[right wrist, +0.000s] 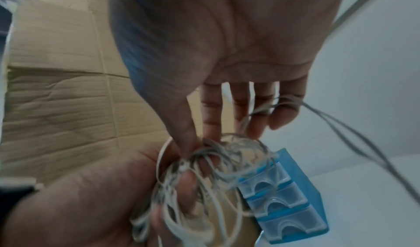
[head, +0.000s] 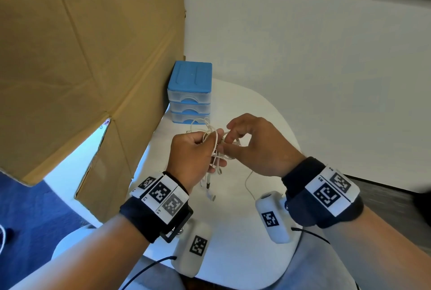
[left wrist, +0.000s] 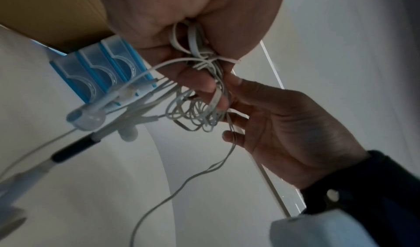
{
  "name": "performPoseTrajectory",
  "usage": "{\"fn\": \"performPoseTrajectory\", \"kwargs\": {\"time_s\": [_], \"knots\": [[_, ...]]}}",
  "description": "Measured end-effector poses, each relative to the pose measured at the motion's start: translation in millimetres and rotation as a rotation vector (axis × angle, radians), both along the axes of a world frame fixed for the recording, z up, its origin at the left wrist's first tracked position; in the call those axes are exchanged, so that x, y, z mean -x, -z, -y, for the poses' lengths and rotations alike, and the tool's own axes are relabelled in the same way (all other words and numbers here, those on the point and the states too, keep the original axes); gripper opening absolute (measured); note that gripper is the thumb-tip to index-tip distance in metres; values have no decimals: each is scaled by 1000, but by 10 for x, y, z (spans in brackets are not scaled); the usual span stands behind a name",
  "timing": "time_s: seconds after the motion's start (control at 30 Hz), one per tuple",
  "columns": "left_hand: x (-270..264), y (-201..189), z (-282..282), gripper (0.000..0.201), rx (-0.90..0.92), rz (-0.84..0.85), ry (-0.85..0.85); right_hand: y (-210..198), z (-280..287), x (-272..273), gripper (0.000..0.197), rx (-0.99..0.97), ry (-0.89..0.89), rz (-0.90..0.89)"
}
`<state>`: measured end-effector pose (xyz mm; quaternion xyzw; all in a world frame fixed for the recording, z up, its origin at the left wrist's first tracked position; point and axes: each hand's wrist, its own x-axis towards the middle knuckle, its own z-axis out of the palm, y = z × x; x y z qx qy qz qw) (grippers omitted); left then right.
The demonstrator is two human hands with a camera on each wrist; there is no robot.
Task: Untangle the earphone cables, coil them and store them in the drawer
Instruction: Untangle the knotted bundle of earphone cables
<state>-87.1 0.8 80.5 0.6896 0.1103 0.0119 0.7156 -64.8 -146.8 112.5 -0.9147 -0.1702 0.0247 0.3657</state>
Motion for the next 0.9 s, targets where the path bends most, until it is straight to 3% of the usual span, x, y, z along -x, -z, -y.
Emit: {"fn": "performPoseTrajectory", "kwargs": {"time_s": [0.2,0.37,0.4,0.5,0.6,0.73,0.83,0.9], "knots": [[-36,62,-17,22,22,-33,-37,-40,47,-42,18,-27,-33,-78],[-91,99,-96,24,15,-61,-103,-131,64,16,13,-556,-76,-303],[-97,98,-100,23,14,-60,-109,-138,76,13,12,-525,-65,-309],[-91,95,-95,19,9,-48,-112,-81,104,-46,12,-166,11,-152],[-66,91,-77,21,-14,-43,-101,-28,105,-94,12,-123,136,-27],[-89,120,-102,26,-21,-49,-155,-71,94,-88,12,-428,111,-32],[-139,144,-162,24,-5,-74,-195,-182,141,-76,13,-824,9,-293],[-158,133,-190,24,-7,-72,-208,-242,172,-85,14,-861,21,-377]]}}
